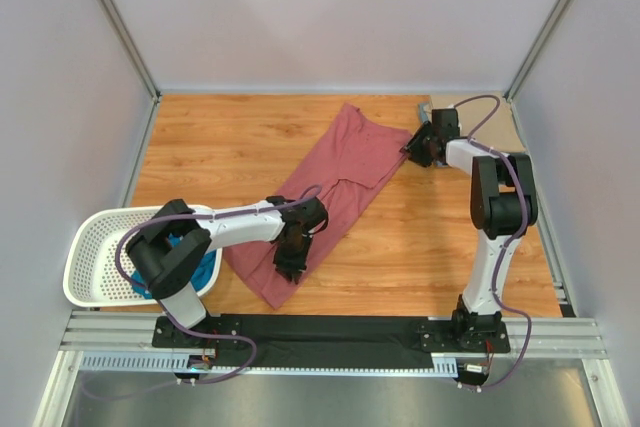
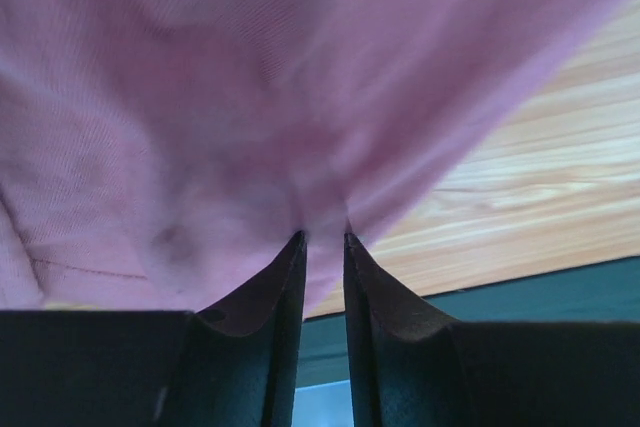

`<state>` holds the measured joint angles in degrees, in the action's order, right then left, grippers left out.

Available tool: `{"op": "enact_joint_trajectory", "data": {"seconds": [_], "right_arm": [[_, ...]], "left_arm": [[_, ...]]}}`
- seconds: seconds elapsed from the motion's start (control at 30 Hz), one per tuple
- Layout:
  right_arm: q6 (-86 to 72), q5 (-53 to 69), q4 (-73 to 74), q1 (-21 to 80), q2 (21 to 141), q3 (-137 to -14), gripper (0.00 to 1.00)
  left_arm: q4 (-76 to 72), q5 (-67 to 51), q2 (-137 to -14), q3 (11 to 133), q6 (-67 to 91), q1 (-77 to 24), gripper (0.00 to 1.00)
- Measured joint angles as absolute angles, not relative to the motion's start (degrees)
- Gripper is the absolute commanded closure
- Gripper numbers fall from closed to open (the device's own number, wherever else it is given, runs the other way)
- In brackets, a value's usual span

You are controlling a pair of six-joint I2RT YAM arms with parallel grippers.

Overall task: Fold and stack the t-shirts
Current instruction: Fold the tshirt

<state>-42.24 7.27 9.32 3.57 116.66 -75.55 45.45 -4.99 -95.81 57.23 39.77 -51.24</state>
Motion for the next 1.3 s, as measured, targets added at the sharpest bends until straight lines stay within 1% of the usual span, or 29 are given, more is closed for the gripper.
{"op": "enact_joint_trajectory", "data": {"seconds": [0.03, 0.07, 0.13, 0.17, 0.27, 0.43, 0.5, 0.6, 0.63, 0.7, 0.73, 0.83, 0.97, 1.07, 1.2, 1.3], "right_arm": [[-42.41, 7.33, 8.78, 3.53, 117.43, -76.2, 0.61], [-42.46, 7.22, 8.43, 3.42, 118.1, -76.93, 0.69], [-42.3, 6.98, 8.19, 3.31, 119.57, -78.43, 0.79], [-42.46, 7.03, 8.16, 3.29, 120.73, -79.75, 0.89], [-41.69, 6.94, 9.1, 3.18, 122.96, -83.05, 0.99], [-38.44, 7.18, 13.5, 3.18, 129.16, -94.35, 1.0], [-36.53, 7.18, 15.09, 3.14, 132.29, -100.22, 0.95], [-34.15, 8.12, 18.61, 2.66, 136.92, -109.56, 0.79], [-33.34, 8.56, 19.59, 2.42, 138.21, -112.27, 0.7], [-32.01, 9.47, 21.58, 1.91, 139.61, -116.07, 0.65], [-31.42, 9.87, 22.52, 1.63, 139.68, -116.71, 0.6], [-30.61, 10.96, 23.35, 1.02, 137.99, -115.24, 0.54], [-31.35, 12.75, 23.24, 0.73, 129.32, -102.63, 0.52], [-32.36, 14.68, 22.0, 1.19, 121.89, -92.84, 0.52], [-33.69, 16.93, 17.8, 3.11, 114.3, -80.95, 0.54], [-34.54, 18.26, 15.07, 4.84, 112.81, -75.66, 0.57]], "left_arm": [[45.32, -5.06, -95.88, 55.77, 39.99, -51.24, 0.72], [45.17, -5.52, -95.9, 54.61, 40.45, -51.22, 0.71], [44.53, -6.61, -95.53, 53.91, 41.21, -51.09, 0.72], [43.88, -7.33, -95.33, 53.56, 41.8, -51.2, 0.72], [41.89, -9.3, -95.33, 53.32, 43.66, -52.58, 0.72], [38.17, -11.77, -98.21, 56.88, 45.8, -56.8, 0.71], [37.91, -12.27, -99.29, 59.16, 45.98, -57.49, 0.7], [40.38, -12.25, -99.7, 64.38, 45.17, -57.63, 0.69], [41.41, -11.97, -99.74, 66.22, 44.64, -57.6, 0.69], [43.7, -10.39, -99.7, 70.63, 42.83, -57.34, 0.69], [44.53, -9.58, -99.61, 72.05, 41.87, -56.97, 0.69], [46.61, -7.51, -98.13, 72.16, 39.46, -54.68, 0.69], [49.23, -4.75, -95.44, 66.89, 37.93, -48.56, 0.69], [51.53, -1.48, -93.12, 61.98, 37.5, -45.15, 0.69], [51.53, -0.91, -90.91, 56.84, 37.34, -44.47, 0.7], [49.74, -1.19, -90.85, 53.93, 37.5, -44.49, 0.7]]}}
